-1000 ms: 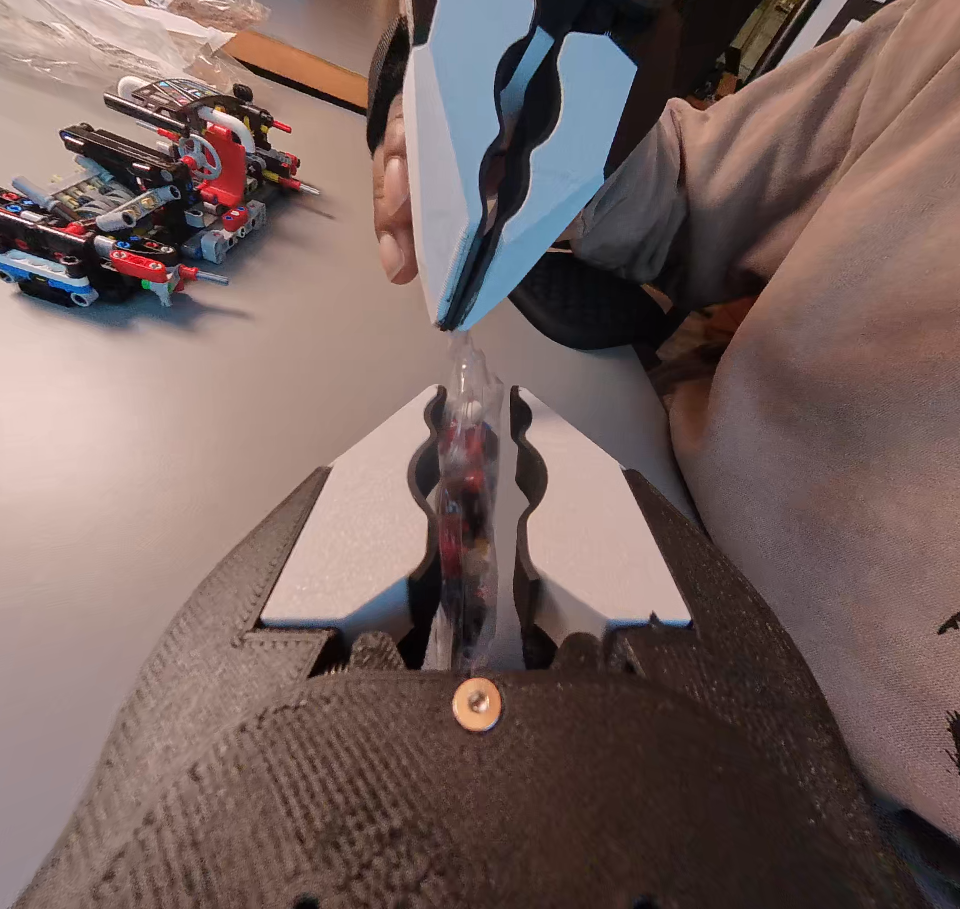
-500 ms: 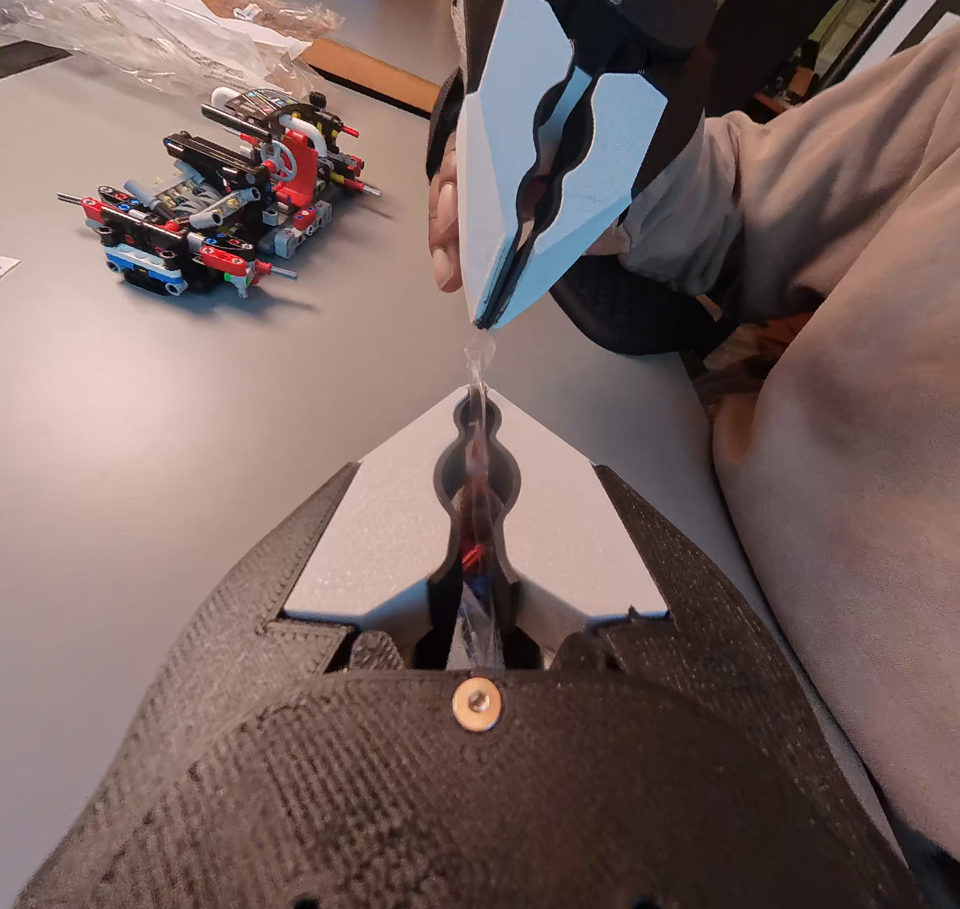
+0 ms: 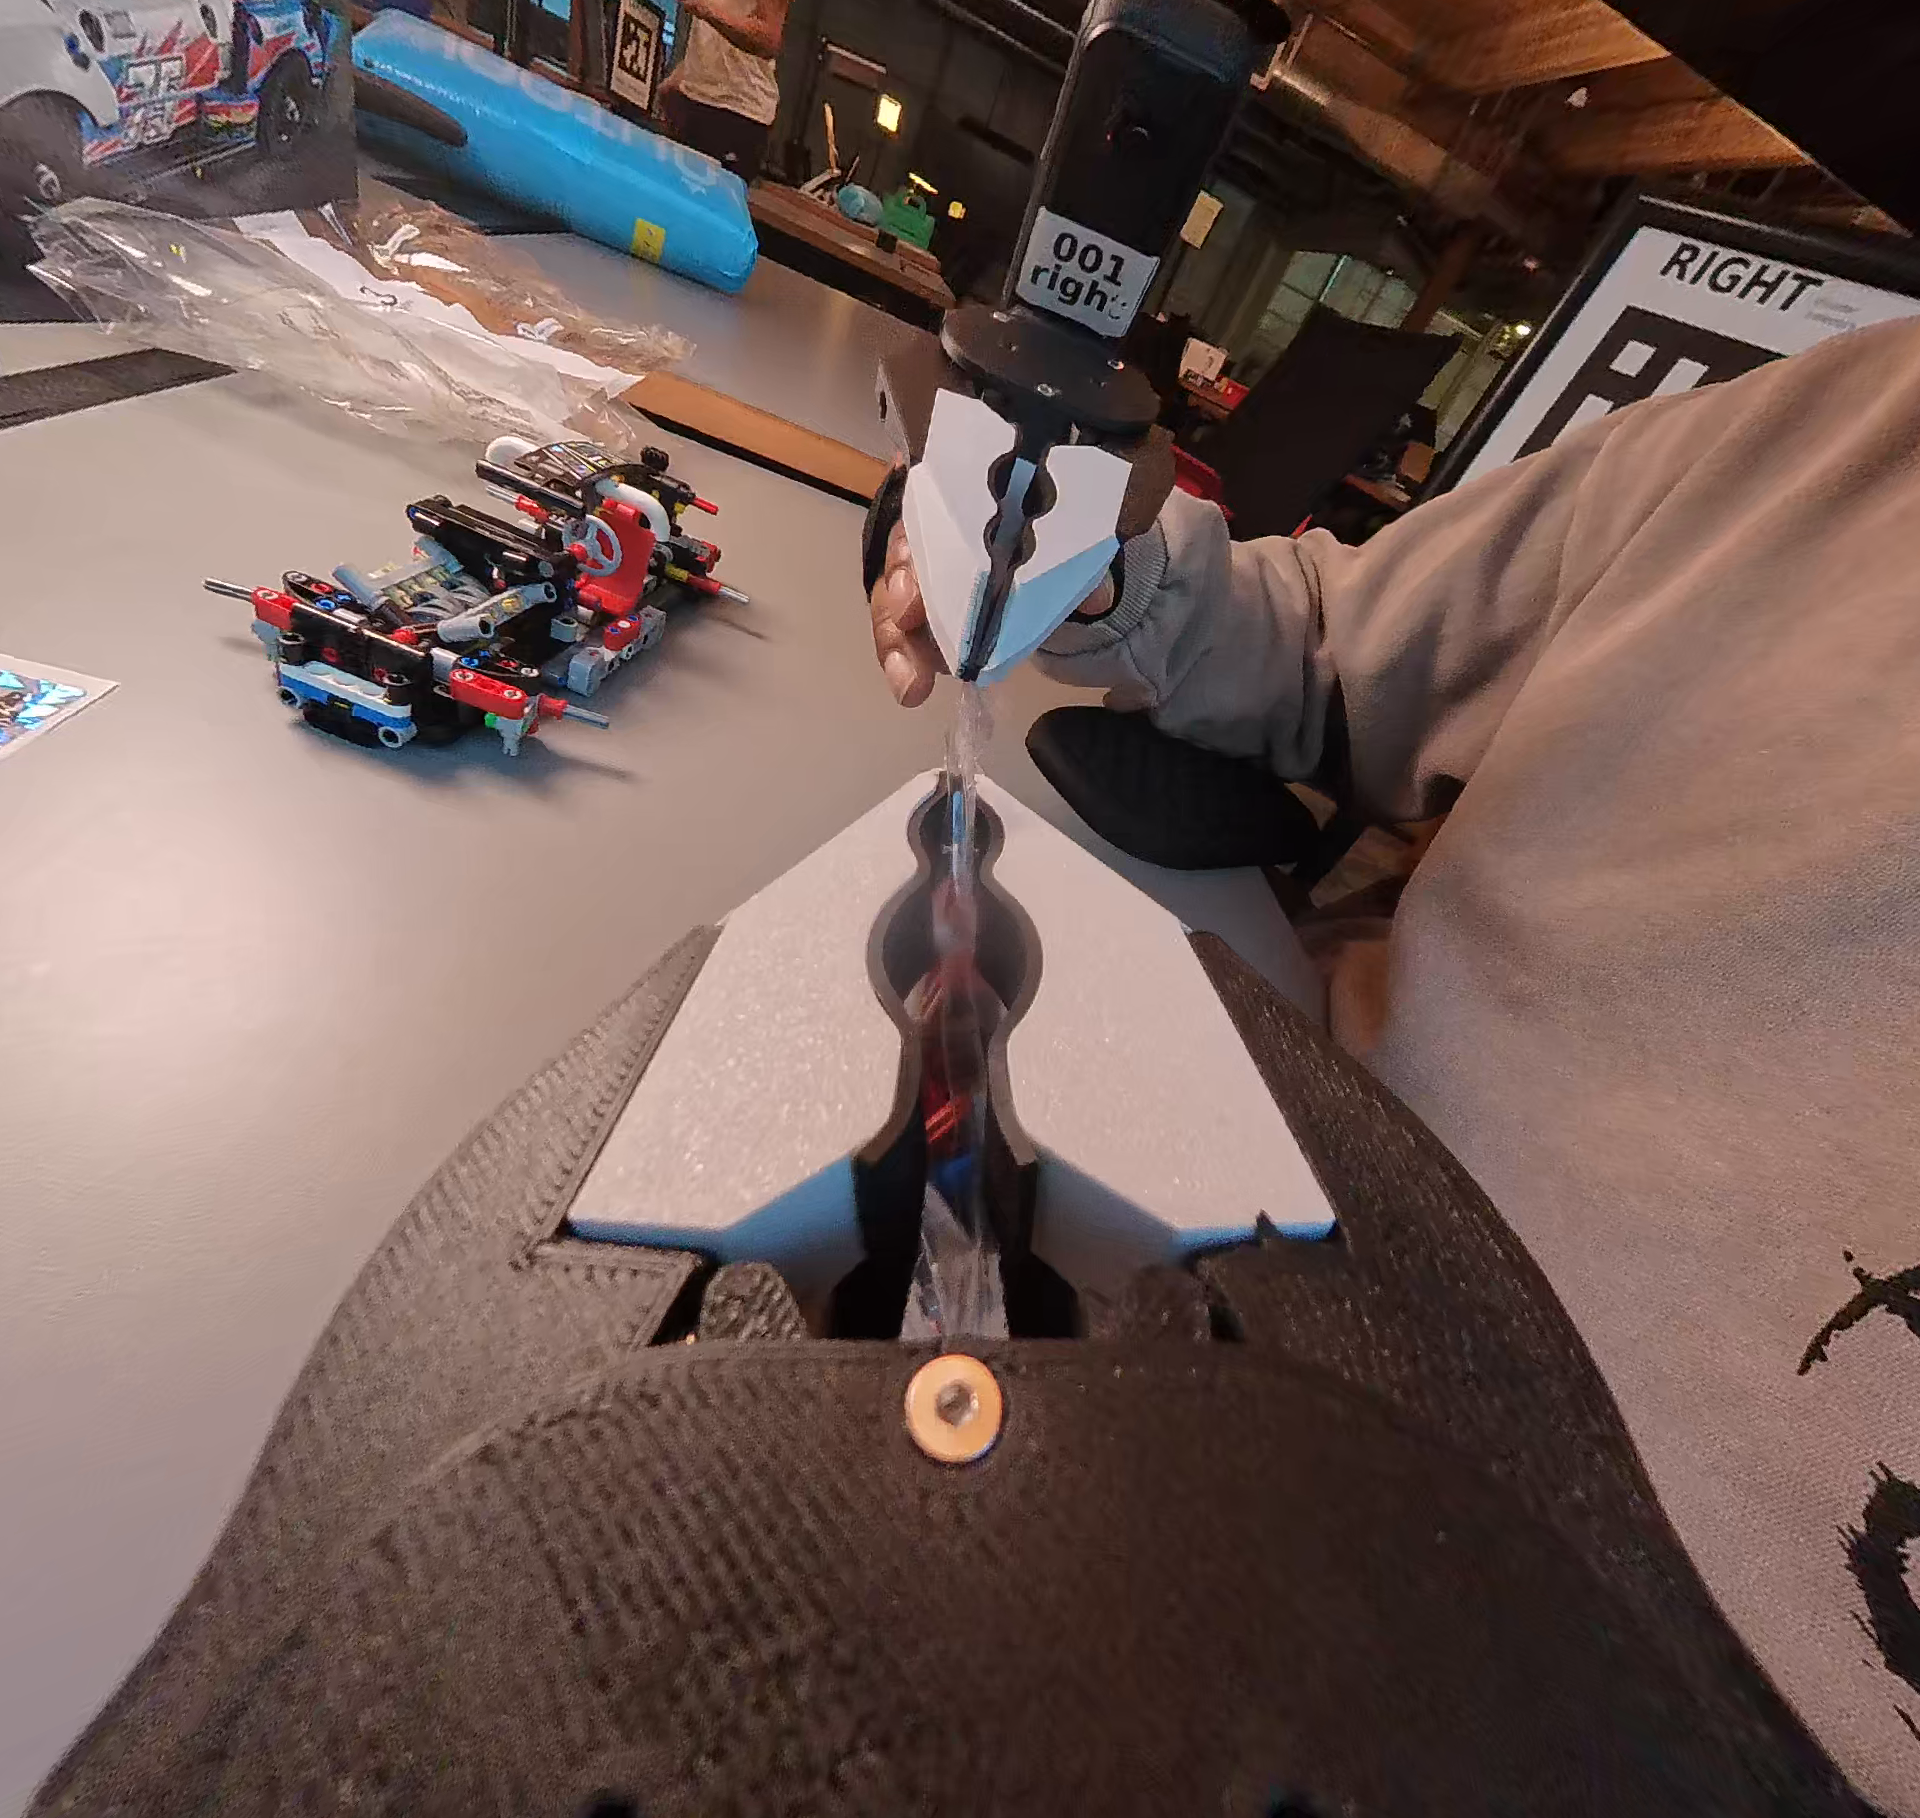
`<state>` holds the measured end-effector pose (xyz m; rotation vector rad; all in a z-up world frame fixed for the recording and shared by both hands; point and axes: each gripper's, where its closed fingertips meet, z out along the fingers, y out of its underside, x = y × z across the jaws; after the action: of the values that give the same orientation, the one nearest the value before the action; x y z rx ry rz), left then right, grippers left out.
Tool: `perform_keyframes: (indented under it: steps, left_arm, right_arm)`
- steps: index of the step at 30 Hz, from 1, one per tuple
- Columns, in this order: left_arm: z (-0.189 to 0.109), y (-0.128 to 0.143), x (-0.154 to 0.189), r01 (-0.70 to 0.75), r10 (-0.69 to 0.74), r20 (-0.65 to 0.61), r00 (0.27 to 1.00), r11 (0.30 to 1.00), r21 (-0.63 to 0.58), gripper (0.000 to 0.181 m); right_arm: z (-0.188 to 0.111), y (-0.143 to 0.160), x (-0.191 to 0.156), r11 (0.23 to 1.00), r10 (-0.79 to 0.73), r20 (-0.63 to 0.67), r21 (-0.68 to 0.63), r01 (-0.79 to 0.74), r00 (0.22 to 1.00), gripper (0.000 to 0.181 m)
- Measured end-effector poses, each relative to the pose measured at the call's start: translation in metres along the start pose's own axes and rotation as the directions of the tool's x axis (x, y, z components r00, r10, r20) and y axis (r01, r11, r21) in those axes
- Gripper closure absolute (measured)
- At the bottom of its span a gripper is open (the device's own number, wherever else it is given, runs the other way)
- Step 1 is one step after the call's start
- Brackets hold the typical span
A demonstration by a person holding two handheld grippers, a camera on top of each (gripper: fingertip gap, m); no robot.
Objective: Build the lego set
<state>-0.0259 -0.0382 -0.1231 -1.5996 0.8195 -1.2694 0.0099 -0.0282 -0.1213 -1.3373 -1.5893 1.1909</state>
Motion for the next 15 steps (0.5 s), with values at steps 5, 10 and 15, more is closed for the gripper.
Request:
perform_keyframes:
  steps: [5, 10, 15]
  left_arm:
    - [-0.005, -0.012, 0.002, 0.007, -0.007, -0.004, 1.0, 0.998, 0.059, 0.181]
    - [-0.012, -0.021, 0.005, 0.004, -0.002, -0.015, 1.0, 0.995, 0.096, 0.181]
    - [-0.012, -0.022, 0.003, -0.008, 0.007, 0.014, 1.0, 0.995, 0.095, 0.181]
  right_arm:
    - [-0.01, 0.007, 0.004, 1.0, 0.026, -0.018, 0.001, -0.026, 1.0, 0.181]
    - [-0.026, 0.017, 0.013, 0.999, 0.05, -0.07, 0.003, -0.05, 0.996, 0.181]
    - [-0.076, 0.013, 0.04, 0.995, 0.096, -0.223, 0.057, -0.085, 0.97, 0.181]
